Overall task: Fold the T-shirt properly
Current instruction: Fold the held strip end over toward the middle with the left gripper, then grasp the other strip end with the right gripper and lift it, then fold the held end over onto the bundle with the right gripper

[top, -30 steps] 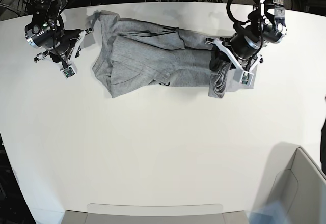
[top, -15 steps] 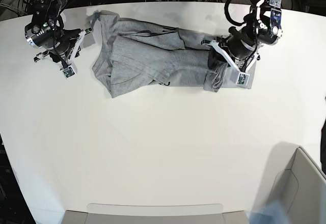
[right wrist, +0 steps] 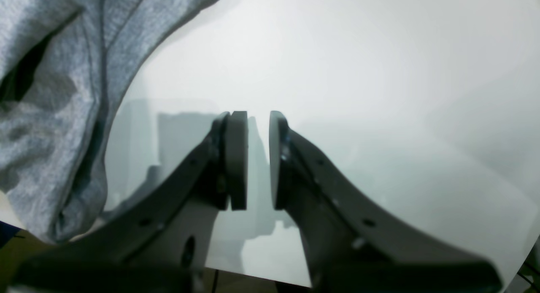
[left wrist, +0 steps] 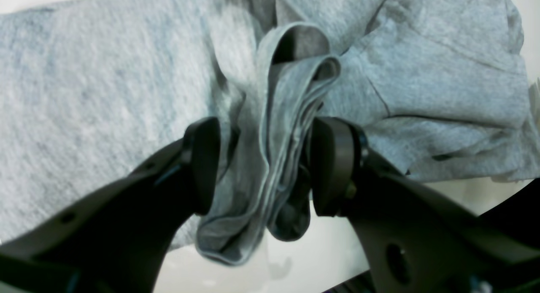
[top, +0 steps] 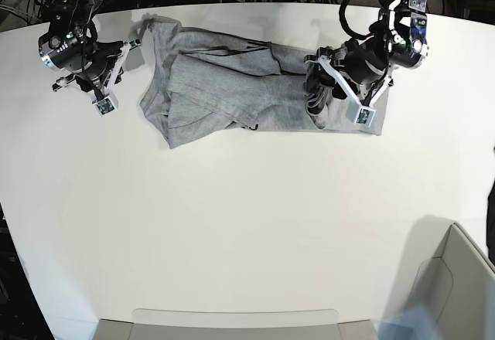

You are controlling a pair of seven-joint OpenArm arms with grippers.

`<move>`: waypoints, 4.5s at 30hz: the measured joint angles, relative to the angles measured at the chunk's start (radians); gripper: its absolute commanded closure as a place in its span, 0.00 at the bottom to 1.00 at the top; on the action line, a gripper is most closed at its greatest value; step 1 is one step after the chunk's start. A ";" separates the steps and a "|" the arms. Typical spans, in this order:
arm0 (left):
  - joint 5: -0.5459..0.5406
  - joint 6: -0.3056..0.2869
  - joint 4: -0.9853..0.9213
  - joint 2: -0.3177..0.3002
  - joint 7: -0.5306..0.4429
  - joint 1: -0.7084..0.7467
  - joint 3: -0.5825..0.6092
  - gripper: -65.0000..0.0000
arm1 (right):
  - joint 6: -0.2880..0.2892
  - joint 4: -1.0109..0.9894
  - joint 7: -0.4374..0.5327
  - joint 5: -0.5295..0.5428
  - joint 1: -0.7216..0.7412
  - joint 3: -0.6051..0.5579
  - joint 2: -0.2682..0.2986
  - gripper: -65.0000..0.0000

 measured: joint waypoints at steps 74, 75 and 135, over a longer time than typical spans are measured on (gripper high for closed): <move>0.026 0.000 -0.081 0.005 0.001 0.009 -0.075 1.00 | 0.096 -0.406 -0.063 0.714 0.078 0.393 -0.212 0.47; 0.027 0.000 -0.081 0.005 0.001 0.009 -0.075 1.00 | 0.096 -0.412 -0.065 0.715 0.084 0.392 -0.211 0.47; 0.023 -0.001 -0.083 0.034 0.006 0.029 -0.238 1.00 | -0.333 -0.193 -0.011 0.404 0.282 0.174 -0.039 1.00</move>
